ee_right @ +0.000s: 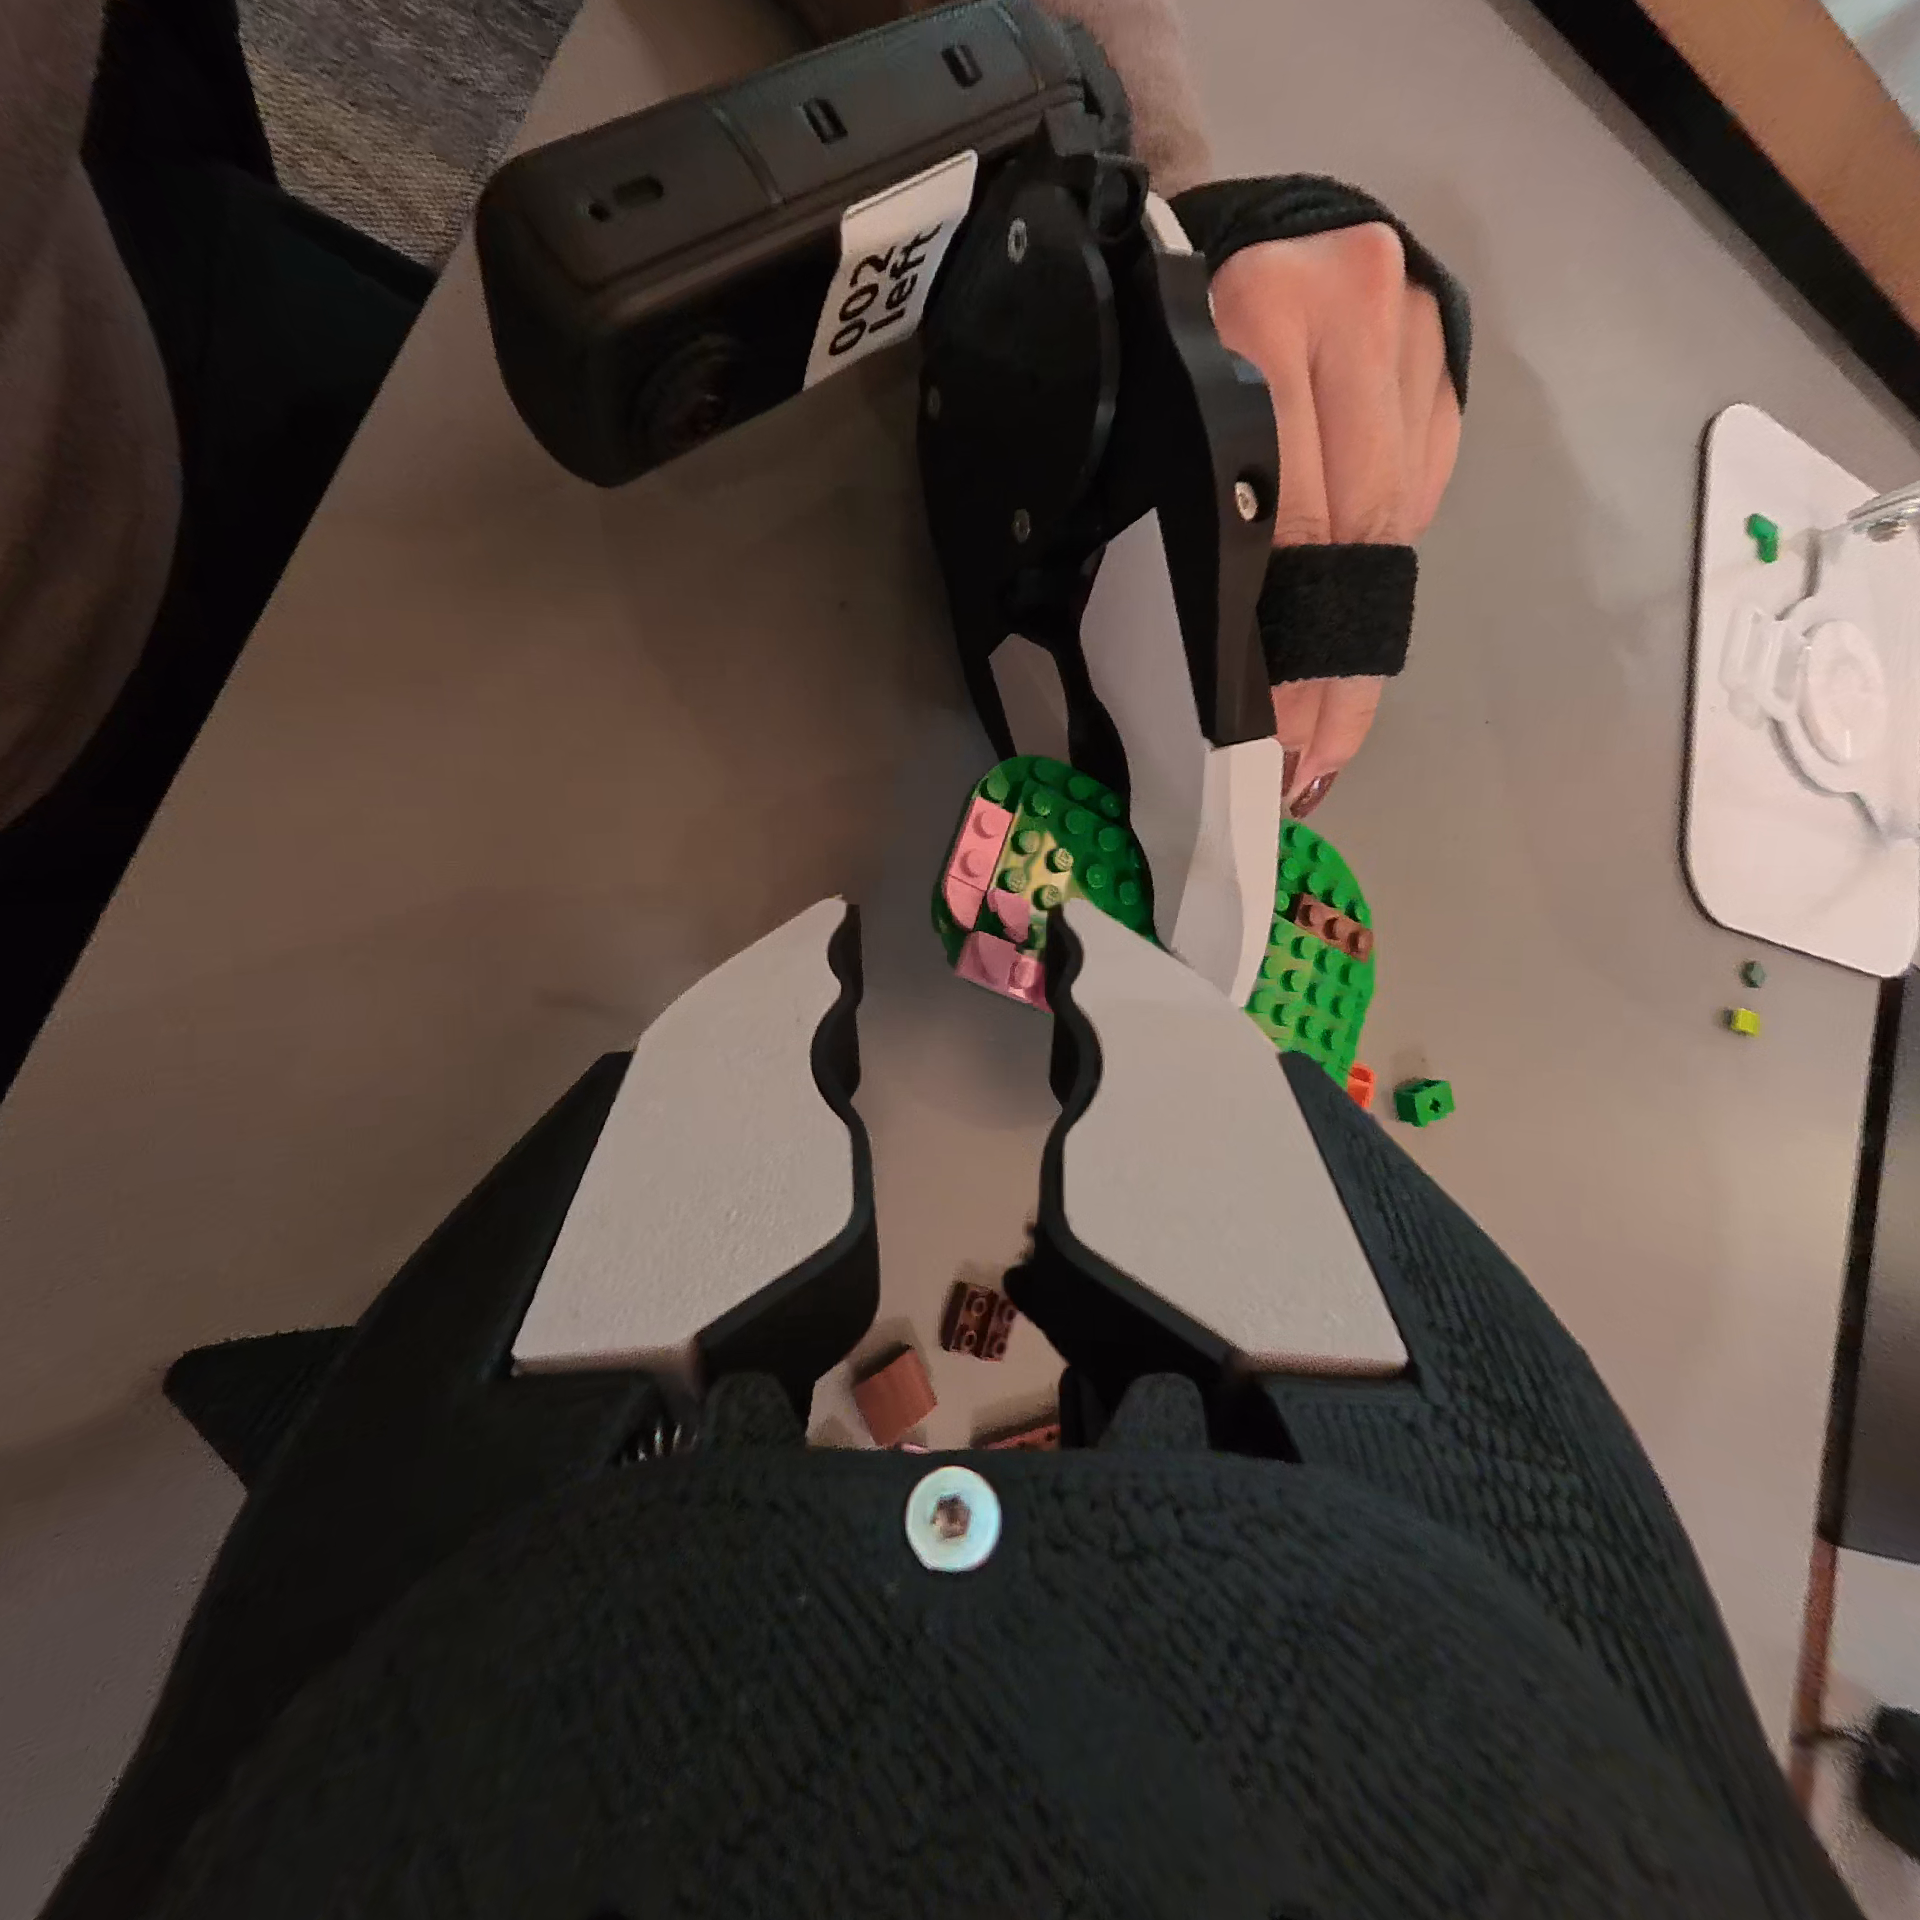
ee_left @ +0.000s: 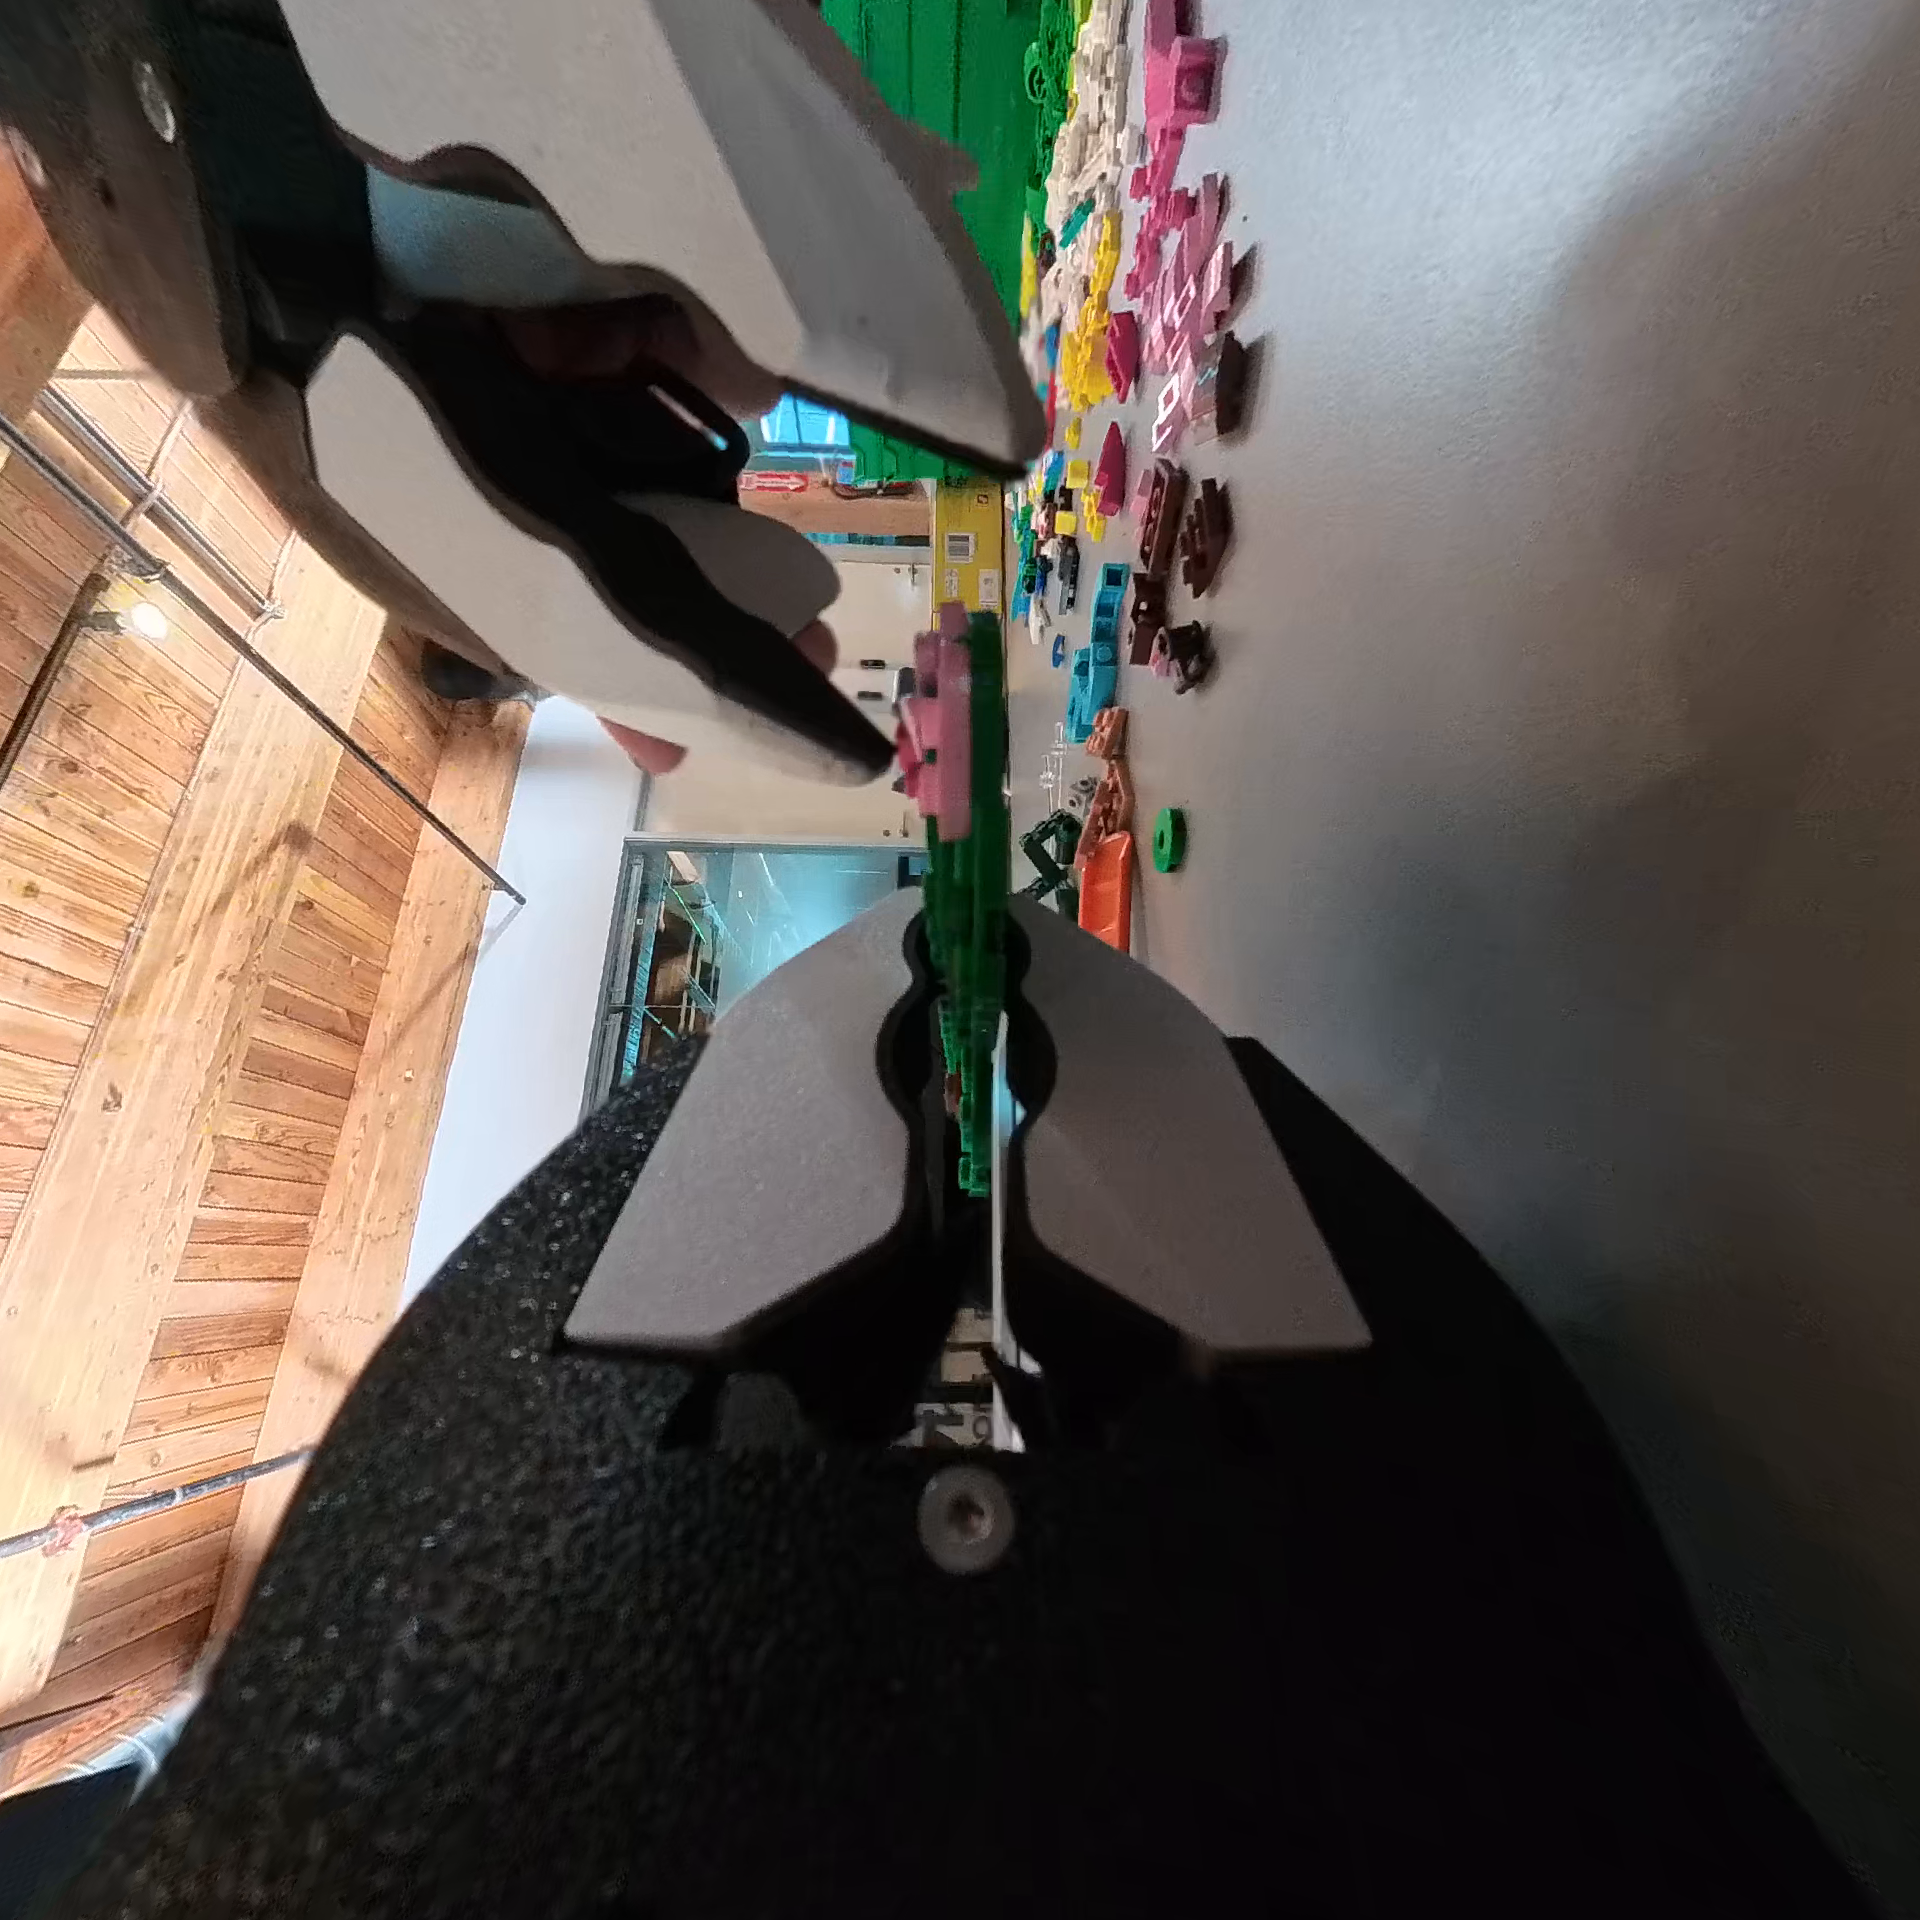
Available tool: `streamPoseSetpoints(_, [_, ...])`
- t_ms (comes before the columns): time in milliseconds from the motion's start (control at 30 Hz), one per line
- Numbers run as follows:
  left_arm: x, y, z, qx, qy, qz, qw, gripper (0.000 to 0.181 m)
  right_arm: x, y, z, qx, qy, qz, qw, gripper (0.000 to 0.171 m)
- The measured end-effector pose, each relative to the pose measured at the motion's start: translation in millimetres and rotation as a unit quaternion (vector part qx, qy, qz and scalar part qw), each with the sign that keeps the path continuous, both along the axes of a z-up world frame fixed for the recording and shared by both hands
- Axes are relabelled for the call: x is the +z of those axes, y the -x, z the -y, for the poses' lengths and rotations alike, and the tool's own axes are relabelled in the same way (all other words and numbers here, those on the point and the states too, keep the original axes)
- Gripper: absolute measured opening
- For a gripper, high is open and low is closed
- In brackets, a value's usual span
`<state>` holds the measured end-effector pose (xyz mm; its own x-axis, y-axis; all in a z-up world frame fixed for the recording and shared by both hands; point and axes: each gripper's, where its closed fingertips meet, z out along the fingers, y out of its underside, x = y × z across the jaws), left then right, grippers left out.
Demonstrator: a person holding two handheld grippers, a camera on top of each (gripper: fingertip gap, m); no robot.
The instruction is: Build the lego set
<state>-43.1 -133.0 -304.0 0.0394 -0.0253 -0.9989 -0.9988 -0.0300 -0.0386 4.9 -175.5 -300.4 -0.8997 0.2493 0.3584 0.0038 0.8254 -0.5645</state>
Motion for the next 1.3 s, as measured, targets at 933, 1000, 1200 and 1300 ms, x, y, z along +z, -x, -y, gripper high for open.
streamPoseSetpoints(933, [6, 1, -1, -0.007, 0.019, 0.132, 0.991, 0.009, 16, 21, 0, 0.046, -0.153, -0.365, 0.917, 0.010])
streamPoseSetpoints(1000, [6, 1, -1, -0.007, 0.019, 0.131, 0.991, 0.008, 16, 21, 0, 0.046, -0.149, -0.360, 0.920, 0.010])
streamPoseSetpoints(1200, [6, 2, -1, -0.005, 0.020, 0.131, 0.991, 0.009, 16, 20, -1, 0.053, -0.164, -0.371, 0.913, 0.011])
streamPoseSetpoints(1300, [6, 3, -1, -0.001, 0.022, 0.135, 0.991, 0.009, 18, 20, -1, 0.055, -0.169, -0.379, 0.908, 0.010])
